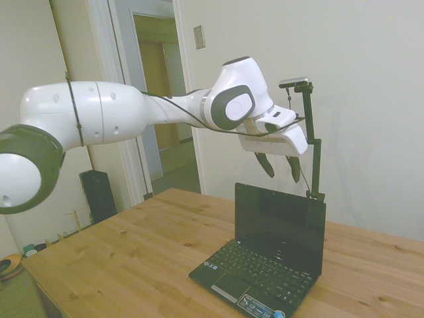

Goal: Close the laptop

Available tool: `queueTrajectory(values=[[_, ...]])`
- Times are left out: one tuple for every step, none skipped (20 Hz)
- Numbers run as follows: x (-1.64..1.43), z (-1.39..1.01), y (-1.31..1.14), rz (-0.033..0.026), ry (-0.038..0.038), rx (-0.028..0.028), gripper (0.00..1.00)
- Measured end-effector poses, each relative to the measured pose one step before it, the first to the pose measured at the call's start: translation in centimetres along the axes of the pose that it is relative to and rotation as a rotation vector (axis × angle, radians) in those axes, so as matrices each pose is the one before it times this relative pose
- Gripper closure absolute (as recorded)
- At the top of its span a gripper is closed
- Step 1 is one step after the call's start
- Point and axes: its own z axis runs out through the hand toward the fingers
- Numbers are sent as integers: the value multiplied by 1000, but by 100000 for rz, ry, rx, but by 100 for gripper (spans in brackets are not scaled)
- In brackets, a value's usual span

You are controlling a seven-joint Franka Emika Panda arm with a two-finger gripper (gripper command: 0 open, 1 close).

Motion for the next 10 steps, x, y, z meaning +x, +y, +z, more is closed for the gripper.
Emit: queueTrajectory(values=[[-2, 803, -216, -43, -1038, -367, 100], [6, 712, -230, -61, -836, -256, 100], [-71, 597, -182, 24, -1111, -94, 100], [-61, 471, -120, 129, -773, 165, 100], [-44, 270, -111, 117, -604, 260, 100], [-83, 181, -70, 46, -525, 147, 100], [-62, 105, -34, 10, -382, 22, 100], [-78, 53, -43, -31, -377, -3, 100], [-92, 59, -29, 24, -542, -22, 100], [-61, 67, -8, -14, -302, -85, 100]])
